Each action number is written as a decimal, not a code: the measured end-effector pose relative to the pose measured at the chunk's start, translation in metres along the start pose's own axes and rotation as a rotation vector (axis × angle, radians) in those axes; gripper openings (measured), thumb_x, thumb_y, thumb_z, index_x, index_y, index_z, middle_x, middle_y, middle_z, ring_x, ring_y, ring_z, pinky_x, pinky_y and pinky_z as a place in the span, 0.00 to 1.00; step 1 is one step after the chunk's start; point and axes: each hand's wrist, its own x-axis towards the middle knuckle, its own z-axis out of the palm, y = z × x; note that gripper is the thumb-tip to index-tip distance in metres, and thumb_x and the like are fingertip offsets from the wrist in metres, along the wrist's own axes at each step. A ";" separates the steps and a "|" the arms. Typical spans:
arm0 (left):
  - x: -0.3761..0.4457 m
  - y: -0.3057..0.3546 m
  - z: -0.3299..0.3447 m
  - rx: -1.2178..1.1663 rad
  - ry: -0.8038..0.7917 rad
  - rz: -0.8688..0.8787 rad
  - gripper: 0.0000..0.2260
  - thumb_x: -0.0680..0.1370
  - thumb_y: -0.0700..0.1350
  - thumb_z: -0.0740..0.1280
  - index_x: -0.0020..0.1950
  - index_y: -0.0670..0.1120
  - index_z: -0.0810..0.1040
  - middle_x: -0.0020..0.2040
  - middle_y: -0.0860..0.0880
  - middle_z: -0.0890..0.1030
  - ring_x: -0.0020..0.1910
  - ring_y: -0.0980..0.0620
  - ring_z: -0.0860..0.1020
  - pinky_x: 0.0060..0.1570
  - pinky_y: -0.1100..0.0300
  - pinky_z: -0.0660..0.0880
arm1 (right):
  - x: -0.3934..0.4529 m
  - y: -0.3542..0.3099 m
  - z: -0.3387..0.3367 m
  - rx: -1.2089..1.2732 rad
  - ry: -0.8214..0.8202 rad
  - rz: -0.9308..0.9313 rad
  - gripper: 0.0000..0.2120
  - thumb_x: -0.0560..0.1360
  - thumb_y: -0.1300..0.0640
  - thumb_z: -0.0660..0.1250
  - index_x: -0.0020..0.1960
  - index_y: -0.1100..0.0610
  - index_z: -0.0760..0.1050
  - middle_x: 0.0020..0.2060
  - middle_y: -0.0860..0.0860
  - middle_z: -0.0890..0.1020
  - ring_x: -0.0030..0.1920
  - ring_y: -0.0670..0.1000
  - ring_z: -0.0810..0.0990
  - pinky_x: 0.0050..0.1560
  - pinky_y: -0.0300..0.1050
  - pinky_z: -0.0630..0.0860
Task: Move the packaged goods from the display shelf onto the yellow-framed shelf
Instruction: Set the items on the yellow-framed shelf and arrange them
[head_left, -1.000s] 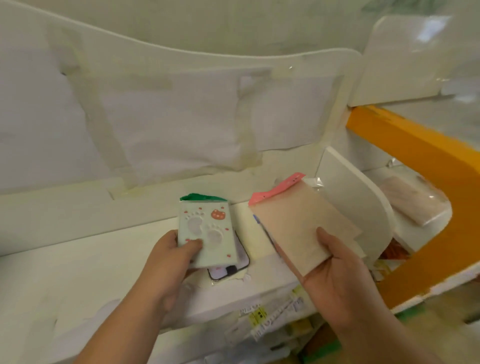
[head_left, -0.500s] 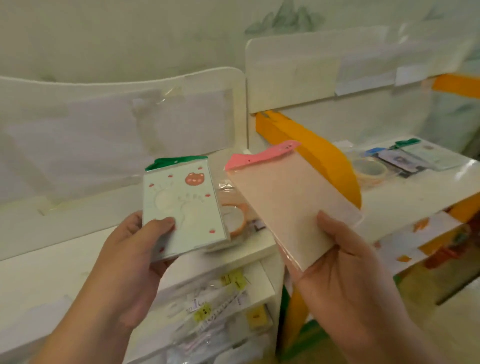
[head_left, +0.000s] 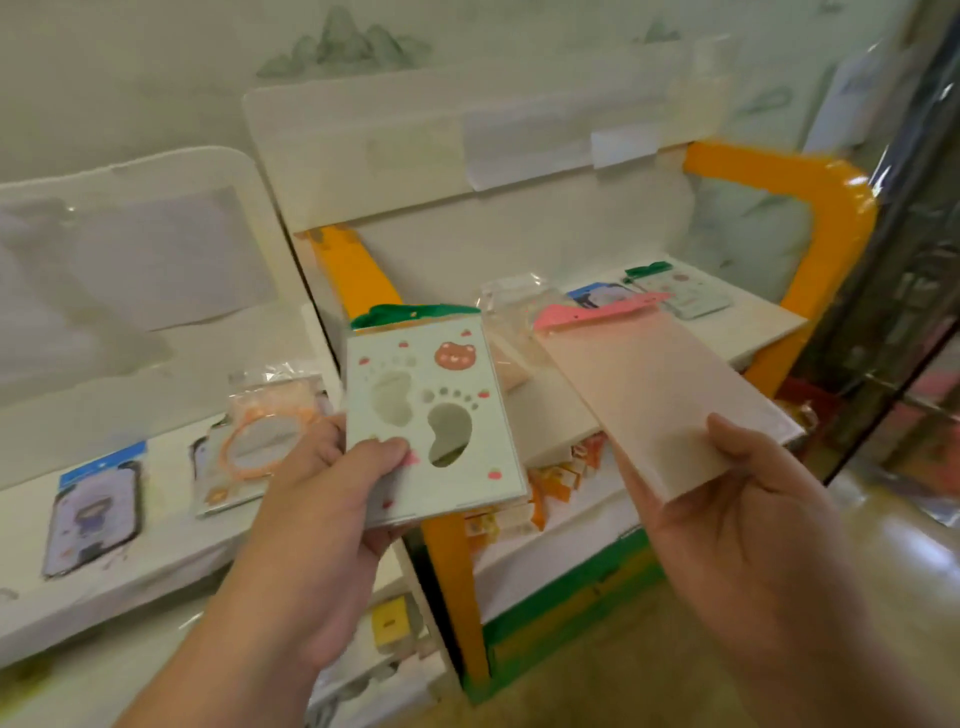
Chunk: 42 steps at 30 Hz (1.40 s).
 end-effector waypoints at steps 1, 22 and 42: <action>0.002 -0.006 0.012 0.011 -0.004 -0.026 0.12 0.78 0.36 0.64 0.61 0.44 0.77 0.50 0.46 0.87 0.43 0.50 0.86 0.34 0.55 0.78 | 0.003 -0.008 -0.008 0.013 0.022 -0.010 0.19 0.82 0.61 0.55 0.71 0.52 0.68 0.62 0.58 0.81 0.62 0.60 0.80 0.66 0.56 0.72; 0.160 -0.076 0.120 -0.235 0.216 -0.197 0.14 0.79 0.37 0.66 0.61 0.51 0.78 0.52 0.51 0.87 0.48 0.49 0.86 0.37 0.54 0.81 | 0.178 -0.056 -0.043 -0.330 0.327 0.033 0.12 0.79 0.60 0.63 0.60 0.49 0.74 0.59 0.55 0.82 0.59 0.57 0.81 0.63 0.54 0.74; 0.163 -0.020 0.147 -0.254 0.591 0.129 0.13 0.77 0.35 0.64 0.58 0.46 0.79 0.51 0.47 0.87 0.49 0.47 0.86 0.37 0.57 0.82 | 0.333 0.072 -0.033 -1.904 -1.125 -0.294 0.28 0.82 0.59 0.57 0.79 0.48 0.54 0.78 0.43 0.56 0.77 0.44 0.55 0.77 0.44 0.57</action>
